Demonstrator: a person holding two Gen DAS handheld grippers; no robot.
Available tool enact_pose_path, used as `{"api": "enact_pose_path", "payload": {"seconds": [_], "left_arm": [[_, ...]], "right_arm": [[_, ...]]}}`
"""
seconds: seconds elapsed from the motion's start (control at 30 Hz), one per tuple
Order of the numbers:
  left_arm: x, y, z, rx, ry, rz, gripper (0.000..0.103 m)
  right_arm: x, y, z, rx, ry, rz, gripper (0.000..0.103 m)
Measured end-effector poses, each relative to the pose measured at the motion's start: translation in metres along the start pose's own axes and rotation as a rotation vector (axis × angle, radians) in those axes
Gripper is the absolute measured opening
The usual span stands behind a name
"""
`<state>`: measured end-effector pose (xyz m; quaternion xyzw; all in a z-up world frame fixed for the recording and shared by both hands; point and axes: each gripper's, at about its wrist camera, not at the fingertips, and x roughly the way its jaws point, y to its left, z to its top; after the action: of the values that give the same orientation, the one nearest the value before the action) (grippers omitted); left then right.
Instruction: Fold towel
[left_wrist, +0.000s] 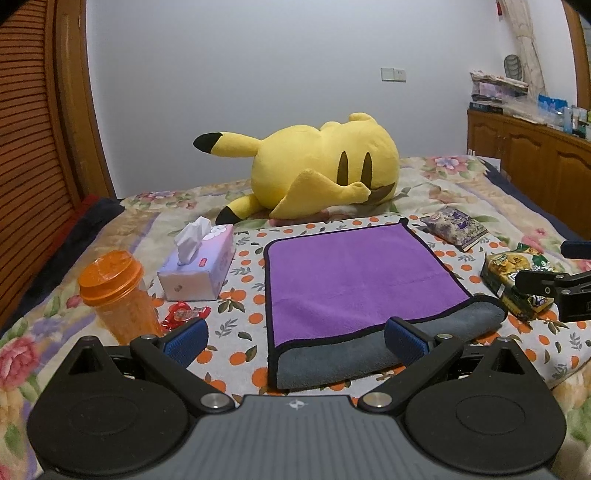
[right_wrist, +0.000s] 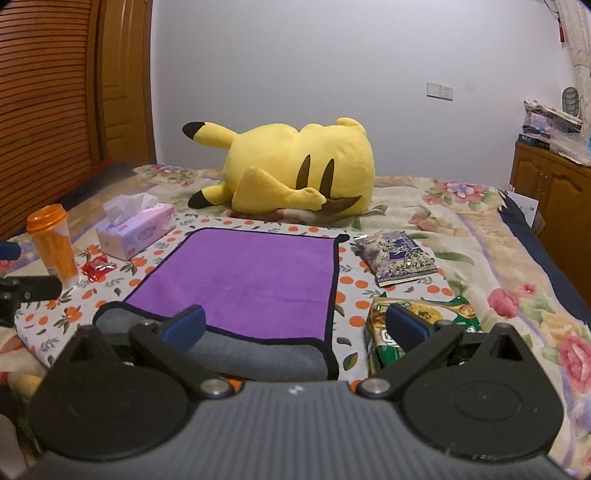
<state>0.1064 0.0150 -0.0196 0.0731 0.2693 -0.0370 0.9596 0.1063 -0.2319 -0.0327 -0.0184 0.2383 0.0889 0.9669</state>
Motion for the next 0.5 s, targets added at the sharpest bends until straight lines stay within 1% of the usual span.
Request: {"api": "enact_pose_path", "payload": {"seconds": [0.13,0.4,0.43,0.5], "left_arm": [[0.009,0.004,0.002,0.006,0.015,0.000,0.103],[0.034,0.012,0.000,0.010,0.071,-0.004,0.103],[0.037,0.013,-0.001,0.013,0.077,-0.005,0.102],[0.042,0.014,-0.002,0.015,0.087,-0.014,0.098]], "right_arm": [[0.006,-0.003,0.002,0.004,0.007,0.005,0.103],[0.024,-0.011,0.006,0.016,0.029,-0.006,0.103],[0.027,-0.012,0.006,0.017,0.034,-0.008,0.103],[0.031,-0.014,0.005,0.018,0.042,-0.010,0.103]]}}
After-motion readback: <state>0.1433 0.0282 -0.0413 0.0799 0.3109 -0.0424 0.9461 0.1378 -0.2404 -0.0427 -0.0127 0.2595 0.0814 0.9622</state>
